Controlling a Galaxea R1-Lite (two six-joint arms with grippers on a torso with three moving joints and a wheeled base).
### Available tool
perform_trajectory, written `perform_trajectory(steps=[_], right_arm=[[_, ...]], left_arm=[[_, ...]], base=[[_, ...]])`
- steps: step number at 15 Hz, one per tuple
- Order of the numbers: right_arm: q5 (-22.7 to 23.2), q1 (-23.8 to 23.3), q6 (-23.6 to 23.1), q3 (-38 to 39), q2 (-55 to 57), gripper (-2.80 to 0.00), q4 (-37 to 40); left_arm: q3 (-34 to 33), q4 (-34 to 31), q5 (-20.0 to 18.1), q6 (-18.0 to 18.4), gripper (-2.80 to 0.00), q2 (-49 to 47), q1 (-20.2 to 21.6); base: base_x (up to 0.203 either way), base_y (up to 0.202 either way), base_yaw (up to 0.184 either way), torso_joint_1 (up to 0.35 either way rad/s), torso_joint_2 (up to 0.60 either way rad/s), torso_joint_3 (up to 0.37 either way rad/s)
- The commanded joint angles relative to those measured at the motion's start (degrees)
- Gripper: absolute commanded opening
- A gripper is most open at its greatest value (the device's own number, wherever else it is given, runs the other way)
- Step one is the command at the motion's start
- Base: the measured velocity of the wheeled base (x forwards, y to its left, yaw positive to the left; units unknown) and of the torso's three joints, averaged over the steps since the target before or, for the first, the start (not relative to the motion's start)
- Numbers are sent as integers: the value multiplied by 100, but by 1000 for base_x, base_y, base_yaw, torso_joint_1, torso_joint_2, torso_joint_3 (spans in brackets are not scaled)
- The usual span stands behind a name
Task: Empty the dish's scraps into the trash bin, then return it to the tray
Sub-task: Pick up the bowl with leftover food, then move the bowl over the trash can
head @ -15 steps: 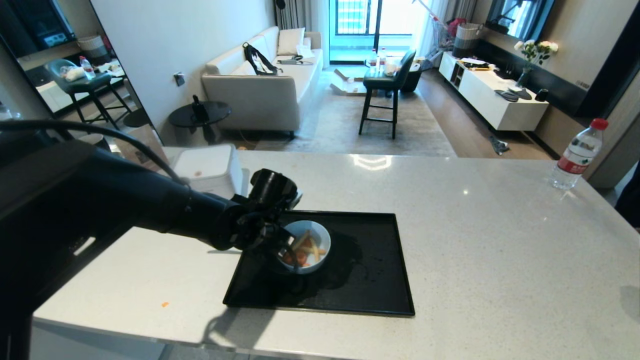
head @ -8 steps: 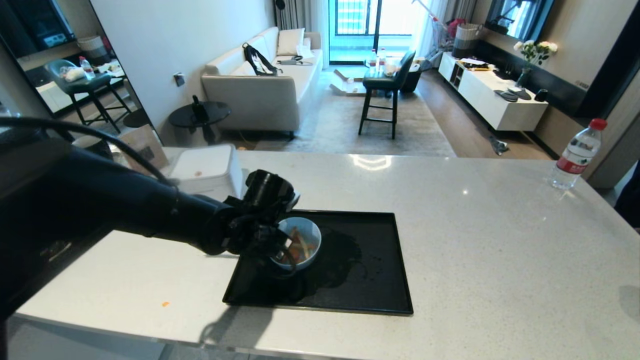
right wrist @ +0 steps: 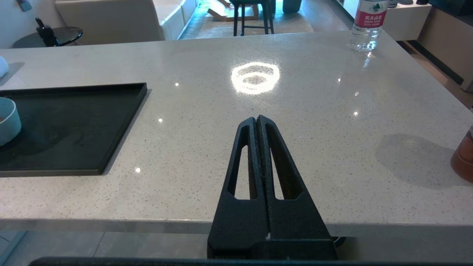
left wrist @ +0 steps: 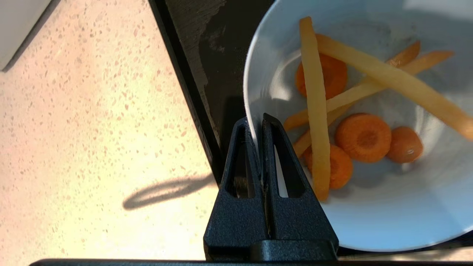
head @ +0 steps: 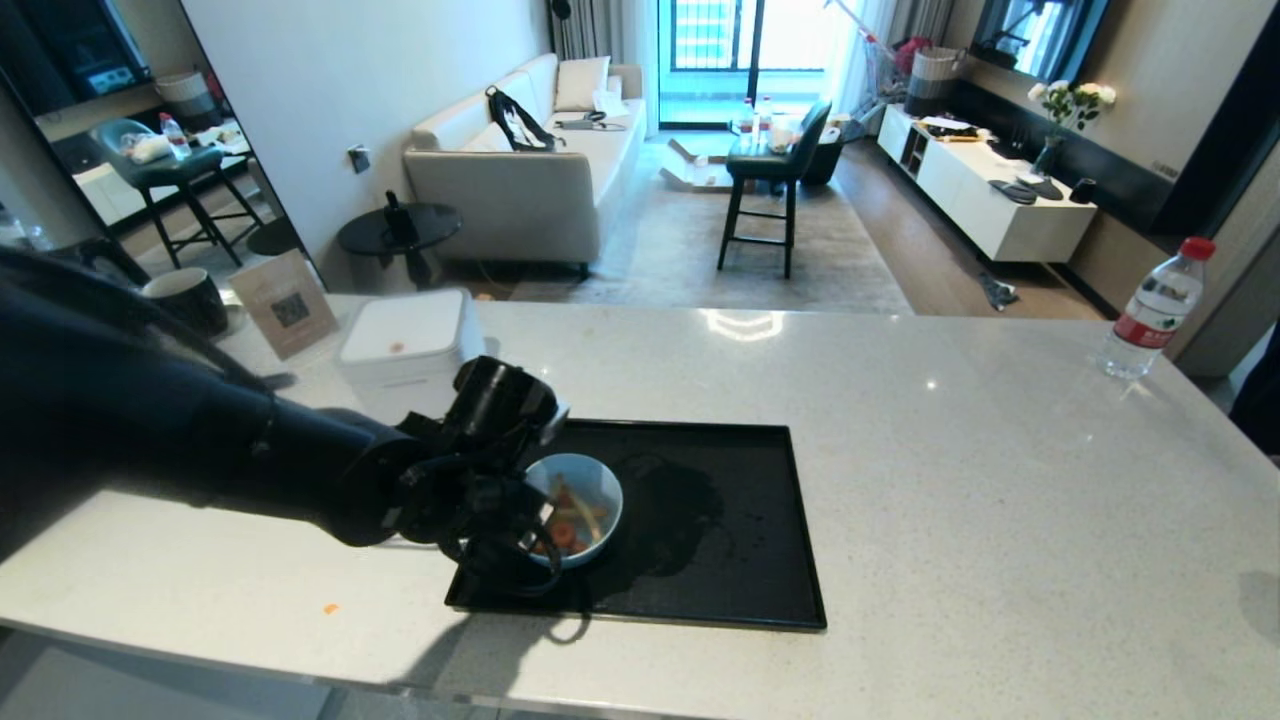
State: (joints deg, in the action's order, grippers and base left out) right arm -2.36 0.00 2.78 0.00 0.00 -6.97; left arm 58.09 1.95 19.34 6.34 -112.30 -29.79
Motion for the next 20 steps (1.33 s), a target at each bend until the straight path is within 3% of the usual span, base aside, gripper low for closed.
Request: perform_trajectory(steps=[1,7,11,16,20], right_arm=[[-1,0,3,0,0,-280,-6],[-1,0,3,0,0,-280,-6],[-1,0,3,0,0,-280,-6],[-1,0,3,0,0,-280,-6],[-1,0,3,0,0,-280,-6]], left_arm=[[-61,7,9,-37,-280,173,8],[-131,-2,9,-217,-280,273,129],[-62,-496,0,-232,-280,361,202],[-61,-631,-36,-464,-280,596,169],[-57,-1224,-496,-729,-280,894,83]], base=[[0,0,0,0,0,0],[0,0,0,0,0,0],[0,0,0,0,0,0],[0,0,0,0,0,0],[0,0,0,0,0,0]])
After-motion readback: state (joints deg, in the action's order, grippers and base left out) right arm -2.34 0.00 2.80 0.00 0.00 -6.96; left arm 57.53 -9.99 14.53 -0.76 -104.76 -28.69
